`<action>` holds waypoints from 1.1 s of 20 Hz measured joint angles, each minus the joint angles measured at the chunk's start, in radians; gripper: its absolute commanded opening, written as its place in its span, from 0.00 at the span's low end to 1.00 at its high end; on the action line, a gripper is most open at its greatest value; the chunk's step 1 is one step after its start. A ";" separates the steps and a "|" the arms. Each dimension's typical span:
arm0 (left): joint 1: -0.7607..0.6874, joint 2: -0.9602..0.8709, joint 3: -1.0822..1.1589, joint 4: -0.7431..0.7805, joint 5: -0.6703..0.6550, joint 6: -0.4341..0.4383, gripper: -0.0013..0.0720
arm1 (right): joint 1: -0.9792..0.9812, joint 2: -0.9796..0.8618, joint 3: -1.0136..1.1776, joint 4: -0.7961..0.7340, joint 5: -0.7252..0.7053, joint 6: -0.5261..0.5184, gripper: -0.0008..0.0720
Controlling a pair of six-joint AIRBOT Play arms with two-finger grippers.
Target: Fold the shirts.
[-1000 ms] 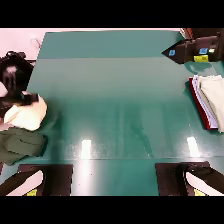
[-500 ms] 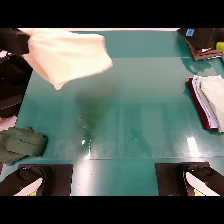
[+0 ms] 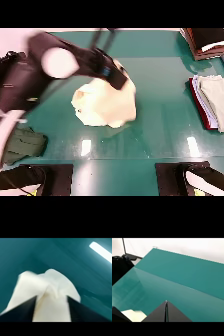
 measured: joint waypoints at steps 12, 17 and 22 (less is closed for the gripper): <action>0.552 -0.072 -0.108 -0.250 -0.167 -0.010 0.72 | -0.037 -0.045 0.066 0.000 0.088 0.011 0.04; 0.643 -0.075 -0.388 -0.322 -0.076 -0.008 0.72 | -0.037 -0.066 0.066 0.001 0.106 0.013 0.04; 0.653 -0.091 -0.557 -0.434 0.058 0.032 0.66 | -0.037 -0.078 0.021 0.006 0.137 0.013 0.04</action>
